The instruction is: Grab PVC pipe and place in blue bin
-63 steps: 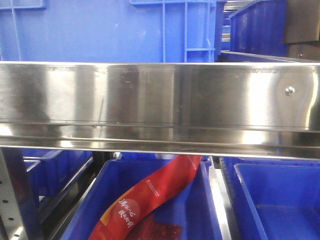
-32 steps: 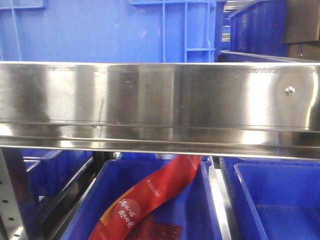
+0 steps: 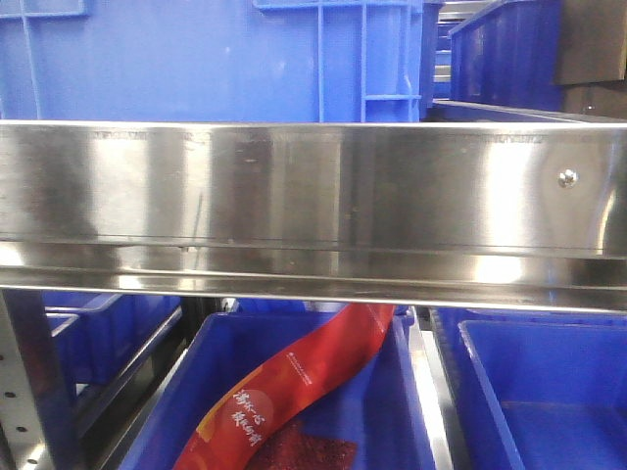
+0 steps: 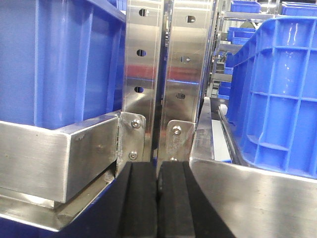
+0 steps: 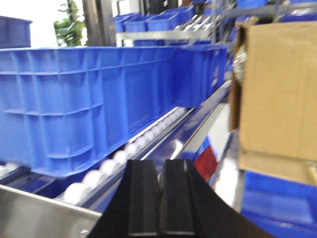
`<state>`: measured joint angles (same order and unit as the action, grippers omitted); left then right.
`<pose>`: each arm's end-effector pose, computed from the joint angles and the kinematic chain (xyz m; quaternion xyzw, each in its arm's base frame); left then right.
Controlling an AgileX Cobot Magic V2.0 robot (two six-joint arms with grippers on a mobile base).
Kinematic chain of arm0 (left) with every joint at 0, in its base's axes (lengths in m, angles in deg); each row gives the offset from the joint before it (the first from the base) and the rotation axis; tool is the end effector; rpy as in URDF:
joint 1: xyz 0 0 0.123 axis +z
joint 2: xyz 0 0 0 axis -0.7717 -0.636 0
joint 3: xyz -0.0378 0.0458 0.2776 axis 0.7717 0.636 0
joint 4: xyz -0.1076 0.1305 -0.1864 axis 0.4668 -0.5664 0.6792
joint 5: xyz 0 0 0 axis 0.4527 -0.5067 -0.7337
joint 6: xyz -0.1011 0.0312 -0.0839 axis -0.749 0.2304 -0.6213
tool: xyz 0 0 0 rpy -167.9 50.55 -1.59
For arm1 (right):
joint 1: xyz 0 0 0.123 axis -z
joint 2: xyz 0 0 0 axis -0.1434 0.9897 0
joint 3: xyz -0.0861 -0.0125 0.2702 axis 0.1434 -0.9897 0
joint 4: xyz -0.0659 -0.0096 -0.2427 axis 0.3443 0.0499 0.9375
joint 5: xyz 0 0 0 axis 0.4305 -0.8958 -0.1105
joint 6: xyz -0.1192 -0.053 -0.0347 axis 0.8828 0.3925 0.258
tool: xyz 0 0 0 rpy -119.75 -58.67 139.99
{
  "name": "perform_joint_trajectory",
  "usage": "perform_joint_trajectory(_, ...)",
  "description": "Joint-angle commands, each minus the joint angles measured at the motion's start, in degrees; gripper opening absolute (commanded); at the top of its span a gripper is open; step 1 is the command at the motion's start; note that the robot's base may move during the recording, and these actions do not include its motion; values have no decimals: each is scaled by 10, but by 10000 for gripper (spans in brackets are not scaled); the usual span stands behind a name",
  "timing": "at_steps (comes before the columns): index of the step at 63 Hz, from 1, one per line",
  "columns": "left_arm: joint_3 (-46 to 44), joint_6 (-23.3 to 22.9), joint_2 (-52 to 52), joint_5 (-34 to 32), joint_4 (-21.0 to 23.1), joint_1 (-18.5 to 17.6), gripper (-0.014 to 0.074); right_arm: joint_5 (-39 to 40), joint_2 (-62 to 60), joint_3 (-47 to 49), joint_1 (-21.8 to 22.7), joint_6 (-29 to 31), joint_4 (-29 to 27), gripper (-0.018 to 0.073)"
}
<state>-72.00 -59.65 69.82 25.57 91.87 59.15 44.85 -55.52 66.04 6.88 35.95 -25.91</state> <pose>0.1006 0.0152 0.2157 -0.0712 0.6744 0.0335 0.7341 0.1045 0.0057 0.2757 0.0184 0.7033 0.0525 0.7087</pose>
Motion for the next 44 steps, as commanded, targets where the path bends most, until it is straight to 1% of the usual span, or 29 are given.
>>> perform_joint_trajectory(1,-1,0,3,-14,4,-4,-111,45,-18,-18,10,-4,15,-169)
perform_joint_trajectory(8,-1,0,3,-14,4,-4,-111,50,-38,-34,12,-5,20,-169)
perform_joint_trajectory(15,-1,0,3,-14,4,-4,-111,48,-51,-42,16,-5,55,-169)
perform_joint_trajectory(22,-1,0,3,-14,4,-4,-111,55,-63,-53,17,-5,74,-169)
perform_joint_trajectory(44,-1,0,3,-14,4,-4,-111,60,-80,-60,17,-3,74,-169)
